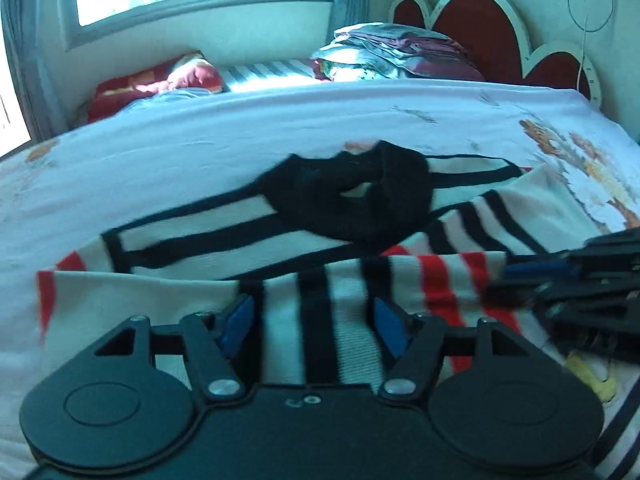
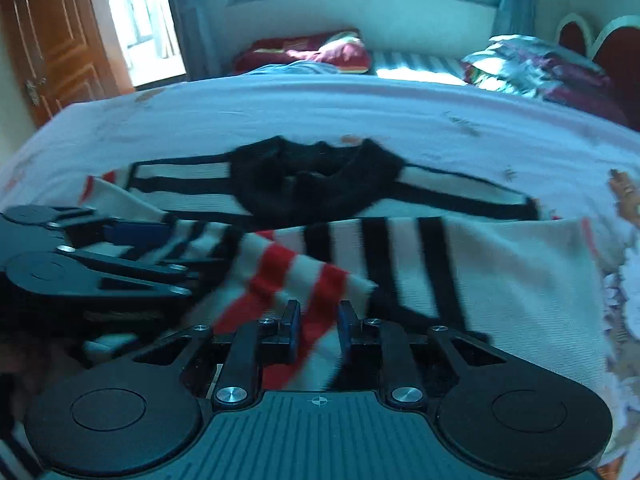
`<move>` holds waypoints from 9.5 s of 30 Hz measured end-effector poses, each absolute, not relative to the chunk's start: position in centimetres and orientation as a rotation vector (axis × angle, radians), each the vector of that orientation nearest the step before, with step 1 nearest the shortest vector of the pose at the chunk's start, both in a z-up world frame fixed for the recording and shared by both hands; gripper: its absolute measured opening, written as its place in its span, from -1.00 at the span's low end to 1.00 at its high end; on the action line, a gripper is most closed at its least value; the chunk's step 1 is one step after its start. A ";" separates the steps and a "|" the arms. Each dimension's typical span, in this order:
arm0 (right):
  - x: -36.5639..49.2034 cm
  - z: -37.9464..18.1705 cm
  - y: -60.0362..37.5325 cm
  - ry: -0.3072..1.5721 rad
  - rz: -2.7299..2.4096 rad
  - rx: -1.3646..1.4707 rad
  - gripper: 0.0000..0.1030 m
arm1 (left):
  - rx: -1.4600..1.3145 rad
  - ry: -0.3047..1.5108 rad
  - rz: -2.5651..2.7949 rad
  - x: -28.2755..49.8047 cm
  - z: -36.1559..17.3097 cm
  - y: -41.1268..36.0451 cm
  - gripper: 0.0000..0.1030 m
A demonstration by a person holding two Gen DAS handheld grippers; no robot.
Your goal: Fold small clothes
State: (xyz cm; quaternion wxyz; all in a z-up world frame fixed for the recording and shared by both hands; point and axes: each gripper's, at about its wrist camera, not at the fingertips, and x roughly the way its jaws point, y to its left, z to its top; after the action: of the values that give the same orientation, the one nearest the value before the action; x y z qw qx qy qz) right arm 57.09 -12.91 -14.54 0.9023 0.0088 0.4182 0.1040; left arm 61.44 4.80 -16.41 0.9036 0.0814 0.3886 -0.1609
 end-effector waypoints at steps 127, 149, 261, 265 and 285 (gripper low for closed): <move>22.4 -16.1 -30.8 0.969 0.414 0.763 -0.29 | -0.532 0.942 -0.271 26.4 -16.1 18.6 0.25; 23.7 -15.6 -31.7 0.961 0.410 0.579 -0.93 | -0.419 0.910 -0.163 25.6 -15.5 18.0 -0.92; 54.8 -15.2 -23.0 0.823 0.226 -0.114 -0.19 | 0.108 0.769 -0.168 55.3 -15.4 7.5 0.52; 53.5 -14.1 -23.7 0.810 0.224 -0.136 -0.18 | 0.085 0.766 -0.122 54.1 -14.4 8.9 0.44; 47.4 -14.8 -19.0 0.840 0.268 -0.111 -0.19 | 0.121 0.766 -0.159 48.1 -14.8 5.7 0.40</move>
State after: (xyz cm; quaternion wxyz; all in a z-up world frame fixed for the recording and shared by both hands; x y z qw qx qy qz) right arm 47.42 -18.98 -14.82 0.9030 -0.0536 0.4061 0.1297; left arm 48.06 5.74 -14.84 0.9227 0.0591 0.3729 -0.0776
